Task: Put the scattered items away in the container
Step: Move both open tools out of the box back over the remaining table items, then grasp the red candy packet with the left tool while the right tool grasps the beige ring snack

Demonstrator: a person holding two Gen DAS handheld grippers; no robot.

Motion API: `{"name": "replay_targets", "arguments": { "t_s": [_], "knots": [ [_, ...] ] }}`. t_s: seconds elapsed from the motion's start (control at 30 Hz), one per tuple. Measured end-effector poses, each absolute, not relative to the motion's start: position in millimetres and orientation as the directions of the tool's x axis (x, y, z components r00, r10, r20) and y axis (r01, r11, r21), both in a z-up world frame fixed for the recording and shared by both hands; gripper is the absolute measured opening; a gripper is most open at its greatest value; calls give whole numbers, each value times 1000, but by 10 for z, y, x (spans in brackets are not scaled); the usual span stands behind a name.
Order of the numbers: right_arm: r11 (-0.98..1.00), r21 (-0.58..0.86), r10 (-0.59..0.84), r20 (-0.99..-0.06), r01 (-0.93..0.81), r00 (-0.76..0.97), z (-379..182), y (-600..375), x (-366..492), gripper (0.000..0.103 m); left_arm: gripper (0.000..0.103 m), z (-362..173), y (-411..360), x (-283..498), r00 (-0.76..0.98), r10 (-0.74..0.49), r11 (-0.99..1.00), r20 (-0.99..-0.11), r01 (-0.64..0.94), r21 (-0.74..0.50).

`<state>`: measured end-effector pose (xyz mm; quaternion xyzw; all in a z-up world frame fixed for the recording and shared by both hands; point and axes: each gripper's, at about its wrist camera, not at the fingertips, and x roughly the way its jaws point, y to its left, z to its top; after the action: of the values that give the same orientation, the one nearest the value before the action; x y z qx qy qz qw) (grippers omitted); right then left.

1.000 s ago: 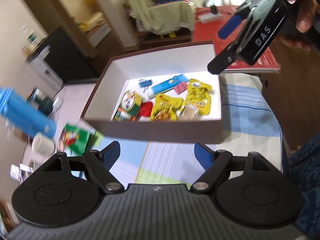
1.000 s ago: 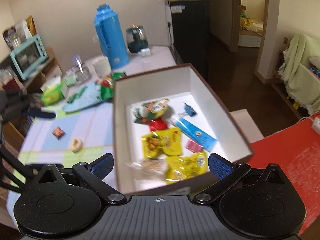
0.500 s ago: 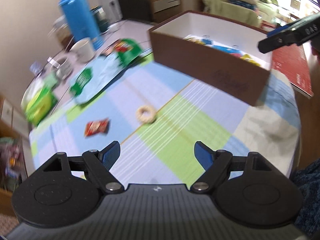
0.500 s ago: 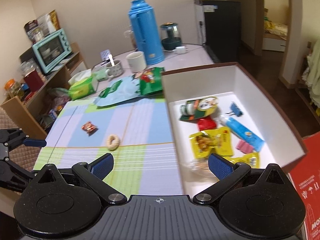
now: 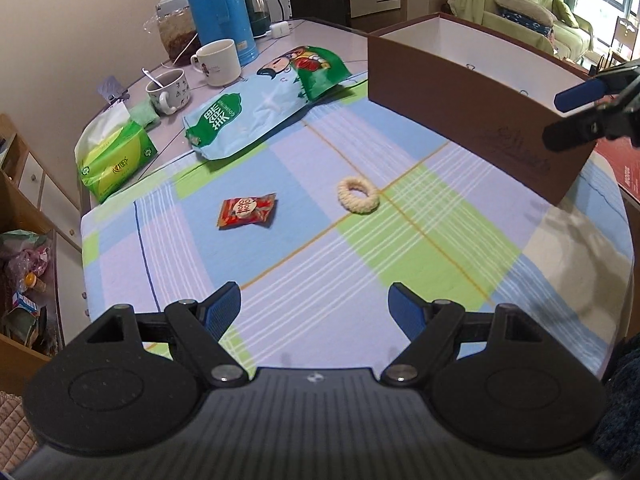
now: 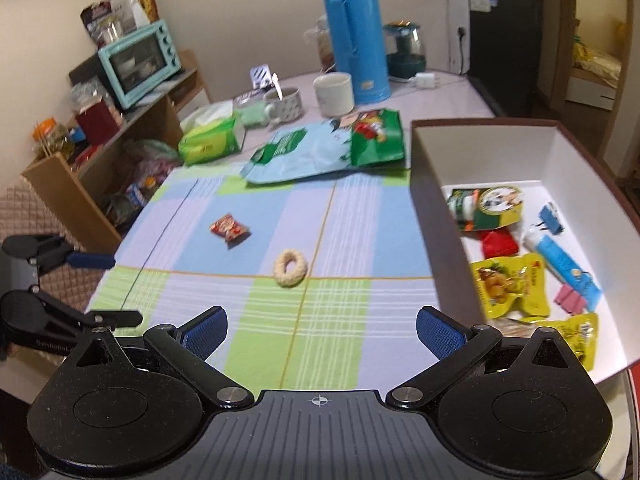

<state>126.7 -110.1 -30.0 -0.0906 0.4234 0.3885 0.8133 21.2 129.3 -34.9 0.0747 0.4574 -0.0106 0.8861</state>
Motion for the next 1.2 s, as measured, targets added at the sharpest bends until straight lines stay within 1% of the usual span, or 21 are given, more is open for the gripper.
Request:
{"name": "replay_targets", "arguments": {
  "t_s": [0.2, 0.33, 0.57, 0.73, 0.9, 1.2],
  "knots": [
    [685, 173, 523, -792, -707, 313, -470, -926, 1389, 103, 73, -496, 1479, 366, 565, 48, 989, -824, 89, 119],
    [681, 185, 512, -812, -708, 280, -592, -825, 1484, 103, 71, -610, 1576, 486, 550, 43, 984, -834, 119, 130],
    [692, 196, 481, -843, -695, 241, -775, -728, 1671, 103, 71, -775, 1747, 781, 533, 22, 935, -846, 288, 206],
    [703, 201, 457, -863, -682, 217, -903, -673, 1802, 103, 64, -883, 1883, 1056, 519, -2, 867, -855, 427, 257],
    [708, 201, 440, -875, -677, 200, -1015, -574, 1916, 103, 63, -1033, 1939, 1360, 486, -19, 761, -874, 573, 303],
    [719, 197, 421, -886, -666, 193, -1146, -464, 2123, 103, 61, -1292, 1994, 1831, 425, -70, 685, -902, 678, 267]
  ]
}}
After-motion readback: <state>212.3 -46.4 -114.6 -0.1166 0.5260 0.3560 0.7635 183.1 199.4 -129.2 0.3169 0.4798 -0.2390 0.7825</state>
